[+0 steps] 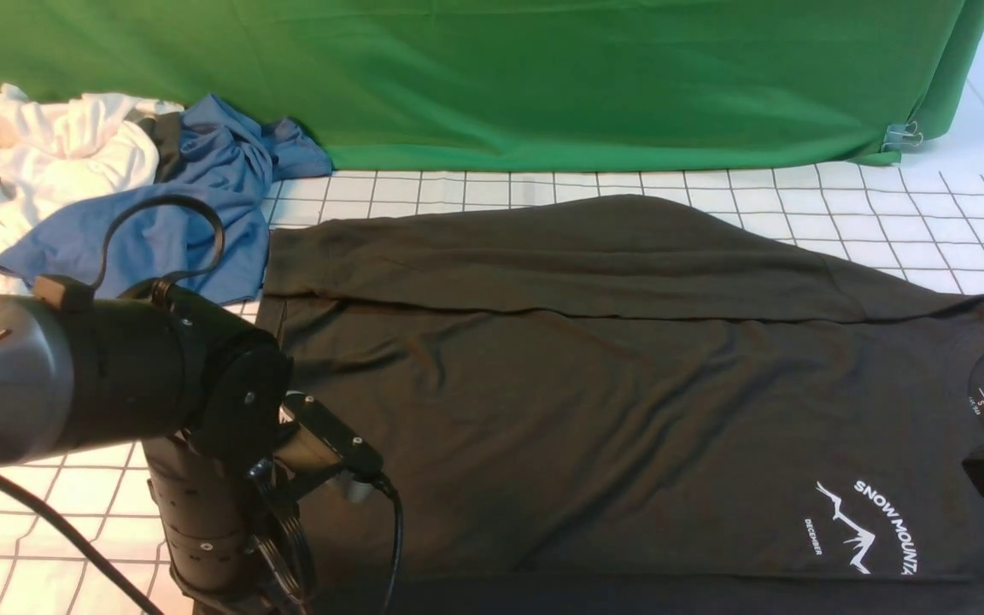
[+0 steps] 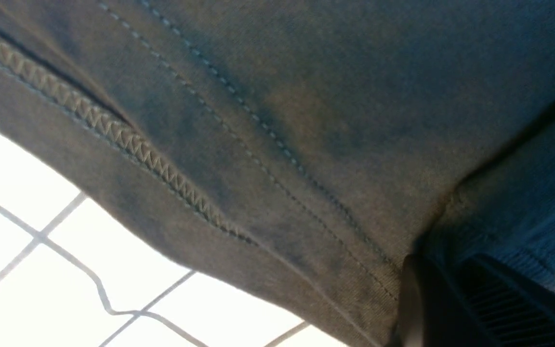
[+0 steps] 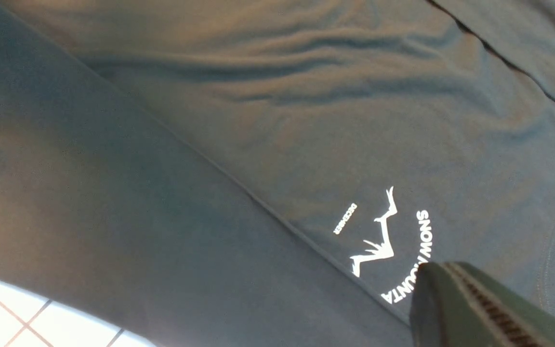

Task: Fold a long-sleeved shirt over a white checkered tablecloth.
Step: 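Grasp the left edge of the dark T-shirt lying flat on the table, then fold the left side of the black T-shirt inward over its body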

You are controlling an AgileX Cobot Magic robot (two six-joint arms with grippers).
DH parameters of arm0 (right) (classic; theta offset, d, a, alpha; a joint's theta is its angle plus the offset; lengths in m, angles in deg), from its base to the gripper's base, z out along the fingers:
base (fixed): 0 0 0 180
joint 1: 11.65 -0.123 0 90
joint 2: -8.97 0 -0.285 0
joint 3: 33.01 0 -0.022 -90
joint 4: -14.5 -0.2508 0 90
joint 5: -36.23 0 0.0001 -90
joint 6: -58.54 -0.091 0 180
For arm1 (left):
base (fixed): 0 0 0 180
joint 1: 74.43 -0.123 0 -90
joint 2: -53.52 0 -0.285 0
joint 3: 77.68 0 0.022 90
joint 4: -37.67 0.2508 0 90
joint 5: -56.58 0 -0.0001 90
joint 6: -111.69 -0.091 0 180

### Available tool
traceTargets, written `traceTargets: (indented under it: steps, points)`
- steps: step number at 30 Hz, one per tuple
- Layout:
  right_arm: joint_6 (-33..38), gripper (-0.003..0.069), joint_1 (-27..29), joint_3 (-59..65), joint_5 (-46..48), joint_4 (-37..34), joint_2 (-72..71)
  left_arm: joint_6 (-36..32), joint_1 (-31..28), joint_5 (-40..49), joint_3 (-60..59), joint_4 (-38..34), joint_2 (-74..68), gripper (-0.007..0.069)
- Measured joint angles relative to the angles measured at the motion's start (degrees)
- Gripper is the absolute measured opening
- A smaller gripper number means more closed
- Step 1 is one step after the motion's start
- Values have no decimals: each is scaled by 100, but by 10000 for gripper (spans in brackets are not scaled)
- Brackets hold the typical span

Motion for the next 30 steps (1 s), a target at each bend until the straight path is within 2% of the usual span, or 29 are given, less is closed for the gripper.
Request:
traceTargets:
  steps: [7,19,30]
  points:
    - [0,15,0,0,0,0,0,18,0,156,170,169,0,-22]
    - [-4,15,0,0,0,5,0,25,0,579,518,236,0,-27]
    - [-4,15,0,0,-2,44,0,37,0,1217,1937,696,0,-27]
